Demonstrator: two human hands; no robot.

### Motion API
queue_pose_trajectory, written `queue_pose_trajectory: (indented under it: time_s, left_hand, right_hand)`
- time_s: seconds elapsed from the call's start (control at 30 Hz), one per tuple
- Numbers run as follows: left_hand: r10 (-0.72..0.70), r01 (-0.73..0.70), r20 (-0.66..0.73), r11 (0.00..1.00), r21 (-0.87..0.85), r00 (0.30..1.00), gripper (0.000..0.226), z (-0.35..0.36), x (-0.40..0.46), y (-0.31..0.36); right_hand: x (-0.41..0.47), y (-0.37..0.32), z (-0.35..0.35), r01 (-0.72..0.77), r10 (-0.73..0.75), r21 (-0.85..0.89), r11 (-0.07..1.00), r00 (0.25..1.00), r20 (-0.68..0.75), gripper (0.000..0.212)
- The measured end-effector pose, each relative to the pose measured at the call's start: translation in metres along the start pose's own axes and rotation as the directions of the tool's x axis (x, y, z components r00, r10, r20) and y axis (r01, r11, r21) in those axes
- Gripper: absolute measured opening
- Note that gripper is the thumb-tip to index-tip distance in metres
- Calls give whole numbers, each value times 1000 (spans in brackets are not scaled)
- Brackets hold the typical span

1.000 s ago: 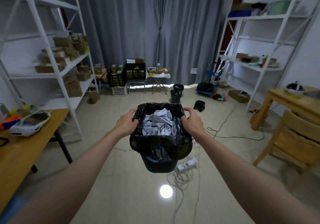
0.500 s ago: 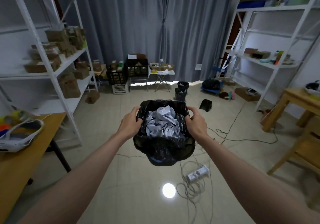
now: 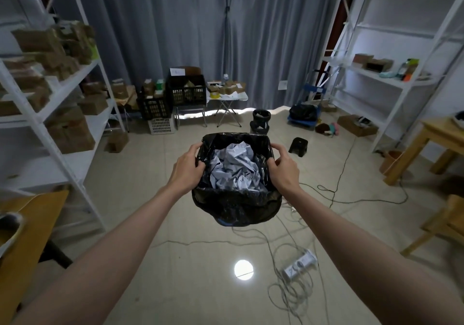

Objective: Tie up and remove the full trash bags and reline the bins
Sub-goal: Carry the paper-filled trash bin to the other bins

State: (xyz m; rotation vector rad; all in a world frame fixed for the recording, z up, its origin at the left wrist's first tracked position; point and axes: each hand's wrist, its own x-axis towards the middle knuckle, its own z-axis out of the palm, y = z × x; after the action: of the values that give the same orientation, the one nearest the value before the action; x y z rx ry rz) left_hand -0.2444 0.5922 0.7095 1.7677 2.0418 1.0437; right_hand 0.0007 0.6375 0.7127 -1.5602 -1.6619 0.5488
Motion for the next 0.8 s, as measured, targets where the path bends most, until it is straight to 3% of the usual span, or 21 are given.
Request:
queue_pose_trajectory:
  time_s: [0.37, 0.53, 0.8]
  left_hand:
    - [-83, 83, 4, 996, -43, 997, 50, 72, 236, -50]
    - [-128, 125, -87, 991, -39, 988, 50, 75, 335, -73]
    - [-165, 163, -87, 986, -25, 982, 52, 76, 493, -149]
  right_hand:
    - [251, 24, 108, 51, -49, -37, 998, 997, 59, 40]
    - [354, 0, 152, 100, -97, -32, 994, 991, 91, 41]
    - [501, -25, 264, 99, -94, -35, 994, 989, 116, 43]
